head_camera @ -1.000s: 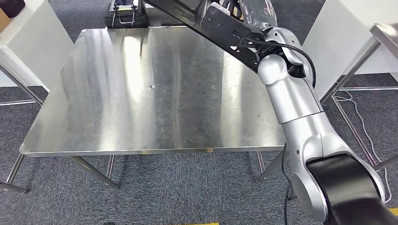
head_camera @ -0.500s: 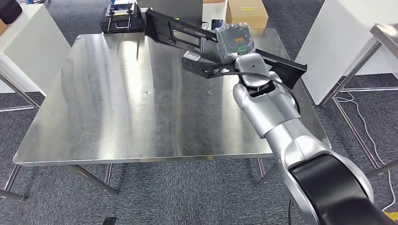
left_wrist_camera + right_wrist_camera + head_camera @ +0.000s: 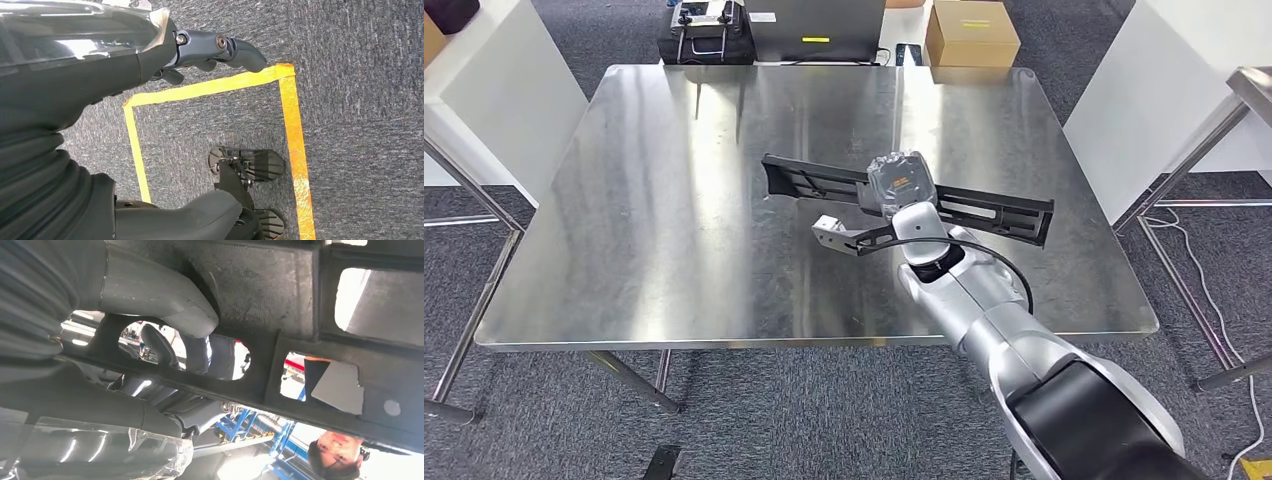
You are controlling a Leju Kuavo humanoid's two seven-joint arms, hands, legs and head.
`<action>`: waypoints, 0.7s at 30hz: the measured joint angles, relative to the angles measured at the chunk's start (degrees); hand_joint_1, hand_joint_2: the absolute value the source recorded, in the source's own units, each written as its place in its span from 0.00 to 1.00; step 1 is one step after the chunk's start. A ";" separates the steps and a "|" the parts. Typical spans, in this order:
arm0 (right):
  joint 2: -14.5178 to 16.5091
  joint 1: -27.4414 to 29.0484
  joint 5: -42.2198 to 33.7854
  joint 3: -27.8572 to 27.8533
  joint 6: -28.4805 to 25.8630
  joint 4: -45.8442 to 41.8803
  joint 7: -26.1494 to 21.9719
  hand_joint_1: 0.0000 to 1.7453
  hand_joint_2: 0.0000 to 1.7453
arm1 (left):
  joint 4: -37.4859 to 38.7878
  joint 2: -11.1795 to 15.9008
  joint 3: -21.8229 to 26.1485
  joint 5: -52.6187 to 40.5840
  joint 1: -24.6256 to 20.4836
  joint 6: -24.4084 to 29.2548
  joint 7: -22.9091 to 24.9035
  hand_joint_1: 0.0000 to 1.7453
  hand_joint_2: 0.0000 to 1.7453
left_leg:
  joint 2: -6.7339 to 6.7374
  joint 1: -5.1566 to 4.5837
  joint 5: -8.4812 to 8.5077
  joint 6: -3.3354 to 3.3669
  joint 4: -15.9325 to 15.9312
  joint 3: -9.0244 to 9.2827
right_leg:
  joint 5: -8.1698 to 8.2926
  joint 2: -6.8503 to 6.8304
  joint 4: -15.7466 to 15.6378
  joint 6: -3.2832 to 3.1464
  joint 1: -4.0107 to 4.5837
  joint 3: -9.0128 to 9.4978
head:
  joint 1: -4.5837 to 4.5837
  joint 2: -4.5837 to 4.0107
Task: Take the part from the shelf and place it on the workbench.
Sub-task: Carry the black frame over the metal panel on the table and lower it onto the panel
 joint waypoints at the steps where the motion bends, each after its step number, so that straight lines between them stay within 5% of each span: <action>1: 0.03 0.00 0.00 0.13 0.02 0.20 0.03 1.00 1.00 | 0.00 0.01 0.00 -0.04 0.00 0.00 0.00 0.00 1.00 | 0.00 -0.04 -0.01 0.09 0.00 0.00 | 0.02 0.00 -0.04 0.07 -0.02 0.02 | 0.00 0.00; 5: 0.09 0.18 -0.01 0.40 0.22 0.87 0.30 1.00 1.00 | 0.00 0.07 0.00 -0.21 -0.01 0.04 0.37 0.00 1.00 | 0.01 -0.15 -0.03 0.17 0.01 0.00 | 0.08 0.00 -0.07 0.49 -0.09 0.01 | -0.02 -0.01; 9: 0.02 1.29 -0.02 0.40 0.60 1.53 1.59 0.00 0.00 | 0.00 0.23 0.00 -0.43 0.01 0.63 1.04 0.00 1.00 | 0.03 -0.13 -0.03 0.18 0.02 0.01 | 0.08 0.00 -0.06 1.05 -0.09 -0.02 | -0.04 -0.01; 13: -0.29 2.10 0.05 -0.08 0.30 2.04 2.91 0.00 0.00 | 0.00 0.39 -0.01 -1.04 0.05 1.86 2.07 0.00 0.00 | 0.06 -0.04 -0.04 0.17 0.01 0.05 | 0.05 0.03 -0.01 1.14 0.01 -0.06 | -0.04 0.00; 21: -1.44 3.18 -0.26 -1.64 -0.26 2.49 3.88 0.00 0.00 | 0.00 0.62 -0.02 -1.54 0.16 1.81 4.63 0.00 0.00 | 0.13 0.12 -0.04 0.14 -0.01 0.21 | 0.03 0.03 0.03 1.12 0.12 0.06 | -0.03 -0.01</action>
